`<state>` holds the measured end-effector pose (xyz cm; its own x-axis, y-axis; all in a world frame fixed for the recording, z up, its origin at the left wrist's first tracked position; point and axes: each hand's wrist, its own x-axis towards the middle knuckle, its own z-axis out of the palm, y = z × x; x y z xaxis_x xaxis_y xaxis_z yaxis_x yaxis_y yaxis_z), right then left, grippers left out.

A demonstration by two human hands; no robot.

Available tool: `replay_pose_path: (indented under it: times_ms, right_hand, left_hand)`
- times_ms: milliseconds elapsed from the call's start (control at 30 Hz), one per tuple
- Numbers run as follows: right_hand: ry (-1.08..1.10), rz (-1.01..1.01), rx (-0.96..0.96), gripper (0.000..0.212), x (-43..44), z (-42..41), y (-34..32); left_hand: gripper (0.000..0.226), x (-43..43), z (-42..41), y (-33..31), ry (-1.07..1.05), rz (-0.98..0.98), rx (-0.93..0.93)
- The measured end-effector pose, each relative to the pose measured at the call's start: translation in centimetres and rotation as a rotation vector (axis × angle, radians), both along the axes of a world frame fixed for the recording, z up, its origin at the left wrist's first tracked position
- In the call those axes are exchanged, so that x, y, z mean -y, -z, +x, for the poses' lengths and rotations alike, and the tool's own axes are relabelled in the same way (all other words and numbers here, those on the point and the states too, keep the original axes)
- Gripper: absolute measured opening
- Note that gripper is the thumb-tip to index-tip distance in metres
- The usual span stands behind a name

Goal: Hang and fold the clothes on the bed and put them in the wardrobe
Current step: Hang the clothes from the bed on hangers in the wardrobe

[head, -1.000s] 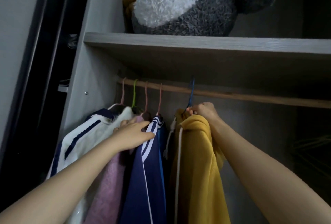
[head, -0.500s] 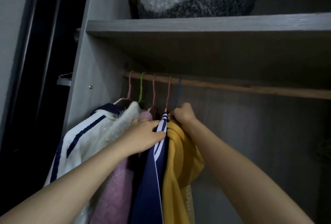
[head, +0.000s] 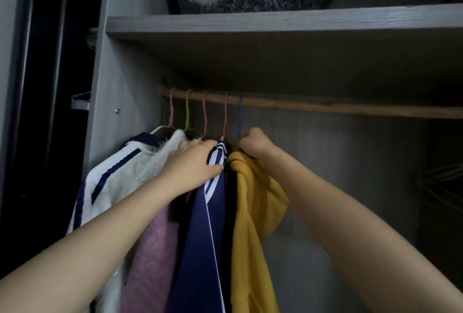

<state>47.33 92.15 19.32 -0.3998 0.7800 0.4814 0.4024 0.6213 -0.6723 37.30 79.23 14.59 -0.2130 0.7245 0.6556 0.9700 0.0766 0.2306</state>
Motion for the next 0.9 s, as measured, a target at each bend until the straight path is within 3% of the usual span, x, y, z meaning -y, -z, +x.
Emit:
replay_pose_path:
  times_ms: [200, 333, 533, 700, 900]
  right_hand:
    - [0.071, 0.110, -0.025, 0.014, 0.8, 4.0, 0.0]
    - [0.269, 0.180, 0.077, 0.023, 0.8, 10.4, 0.5]
    - [0.665, 0.236, 0.225, 0.021, 2.0, 22.8, 1.1]
    - [1.032, 0.430, 0.575, 0.028, 4.3, 30.8, 2.2]
    - [1.256, 0.406, 0.791, 0.029, 6.3, 36.9, 4.0]
  left_hand:
    - [0.039, 1.4, 3.7, -0.1, 0.100, 0.233, -0.221]
    - [0.036, 0.7, 7.3, -0.3, 0.191, 0.218, -0.322]
    - [0.035, -2.3, 13.3, 0.4, 0.331, 0.172, -0.328]
    - [0.036, -5.3, 18.3, 1.3, 0.427, 0.100, -0.328]
    - [0.036, -8.8, 22.6, 3.0, 0.519, 0.048, -0.284]
